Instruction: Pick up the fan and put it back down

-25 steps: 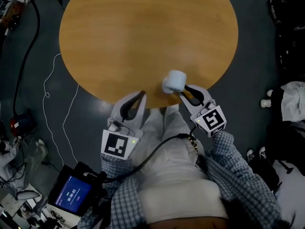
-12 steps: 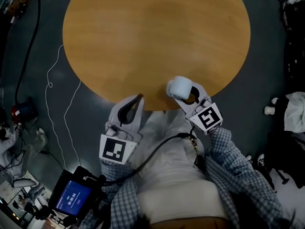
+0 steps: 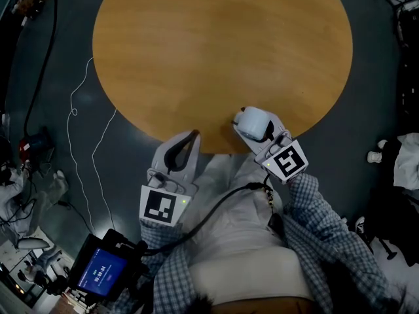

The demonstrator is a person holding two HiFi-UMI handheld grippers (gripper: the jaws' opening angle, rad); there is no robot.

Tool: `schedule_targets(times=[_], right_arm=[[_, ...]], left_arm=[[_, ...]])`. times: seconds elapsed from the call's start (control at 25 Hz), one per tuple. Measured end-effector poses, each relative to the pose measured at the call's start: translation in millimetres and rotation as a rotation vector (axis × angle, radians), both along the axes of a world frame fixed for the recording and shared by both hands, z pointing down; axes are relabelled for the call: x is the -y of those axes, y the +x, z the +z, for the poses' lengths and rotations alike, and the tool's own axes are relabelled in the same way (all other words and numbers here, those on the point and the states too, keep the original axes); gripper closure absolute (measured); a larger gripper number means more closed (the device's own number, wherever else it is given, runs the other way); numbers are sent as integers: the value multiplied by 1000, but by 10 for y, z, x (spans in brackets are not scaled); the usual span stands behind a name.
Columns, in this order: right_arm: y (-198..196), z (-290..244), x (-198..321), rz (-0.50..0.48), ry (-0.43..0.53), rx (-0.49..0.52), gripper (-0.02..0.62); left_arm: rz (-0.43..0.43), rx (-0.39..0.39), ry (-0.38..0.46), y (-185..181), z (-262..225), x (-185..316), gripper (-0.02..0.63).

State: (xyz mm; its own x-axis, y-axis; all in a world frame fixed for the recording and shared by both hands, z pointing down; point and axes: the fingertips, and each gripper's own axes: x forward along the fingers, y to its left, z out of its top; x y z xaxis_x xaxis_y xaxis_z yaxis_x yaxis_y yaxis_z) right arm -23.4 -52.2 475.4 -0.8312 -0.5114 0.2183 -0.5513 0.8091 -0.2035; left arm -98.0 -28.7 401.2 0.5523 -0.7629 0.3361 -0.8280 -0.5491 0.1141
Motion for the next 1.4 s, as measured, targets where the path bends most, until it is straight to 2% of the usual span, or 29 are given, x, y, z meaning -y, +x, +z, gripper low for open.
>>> schedule_targets(times=[0.48, 0.76, 1.08, 1.4], right_arm=[[50, -110, 137, 14, 34, -28, 448], [144, -439, 288, 33, 82, 43, 448], [337, -845, 382, 38, 78, 79, 446], [421, -1286, 508, 48, 121, 103, 446]], left_arm=[[4, -11, 40, 51, -86, 111, 606], [12, -32, 100, 103, -226, 268, 606], [45, -45, 174, 279, -436, 475, 606], [69, -73, 211, 413, -564, 579, 606]])
